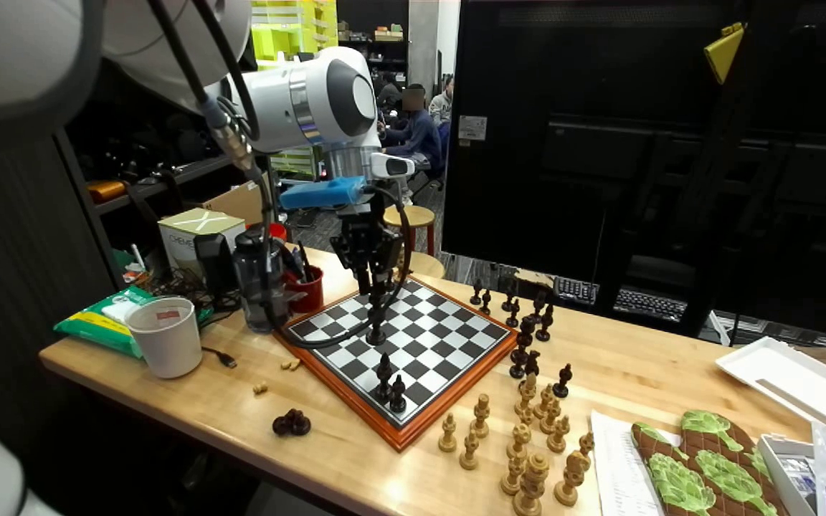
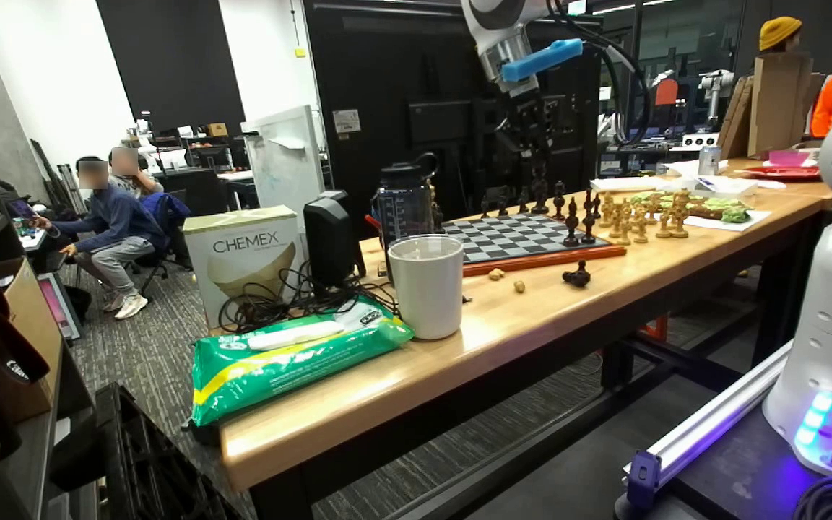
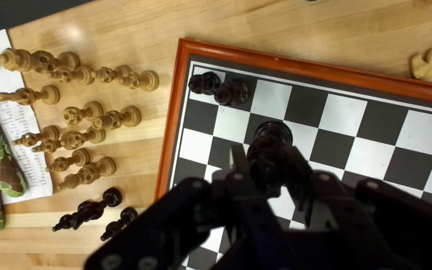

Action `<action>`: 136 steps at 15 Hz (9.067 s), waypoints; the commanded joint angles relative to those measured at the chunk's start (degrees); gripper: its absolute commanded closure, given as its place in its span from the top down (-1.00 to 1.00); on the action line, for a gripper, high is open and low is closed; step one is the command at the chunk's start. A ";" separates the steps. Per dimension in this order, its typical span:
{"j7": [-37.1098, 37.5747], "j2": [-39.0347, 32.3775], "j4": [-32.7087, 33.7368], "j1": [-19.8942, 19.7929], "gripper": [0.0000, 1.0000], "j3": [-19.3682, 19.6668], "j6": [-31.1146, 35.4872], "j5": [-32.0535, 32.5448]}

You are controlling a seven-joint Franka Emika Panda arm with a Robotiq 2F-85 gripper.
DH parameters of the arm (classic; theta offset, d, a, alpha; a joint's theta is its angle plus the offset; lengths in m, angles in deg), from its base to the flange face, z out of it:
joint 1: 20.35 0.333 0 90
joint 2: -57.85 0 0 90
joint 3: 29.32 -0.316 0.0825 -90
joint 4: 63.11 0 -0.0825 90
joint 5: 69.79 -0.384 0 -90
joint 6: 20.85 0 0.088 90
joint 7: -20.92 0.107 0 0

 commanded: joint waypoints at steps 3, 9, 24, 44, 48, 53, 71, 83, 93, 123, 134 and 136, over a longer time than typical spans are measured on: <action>1.63 1.30 -1.02 0.27 -0.86 0.01 0.24 -0.96; 3.21 2.63 -2.86 0.51 -0.86 -0.36 0.87 -1.00; 6.48 2.85 -5.64 0.53 -0.43 -1.81 2.18 -0.11; 6.78 3.16 -5.90 0.49 -0.86 -1.85 2.40 -0.12; 7.39 2.54 -6.02 0.70 -0.86 -2.07 2.71 -0.02; 7.36 2.26 -6.52 0.78 -0.86 -1.94 3.07 -0.22; 5.59 5.37 -12.04 0.58 -0.86 -1.44 5.43 -1.09; 5.31 4.11 -11.84 0.42 -0.86 -1.34 5.40 -0.87; 5.36 2.73 -11.50 0.02 -0.86 -0.88 5.75 0.15; 1.35 12.94 -10.27 1.78 1.00 -1.93 -0.52 -8.51; 2.29 16.01 -8.80 0.60 1.00 -2.58 -0.92 -12.98; 2.61 16.37 -8.86 0.54 1.00 -2.72 -0.97 -12.98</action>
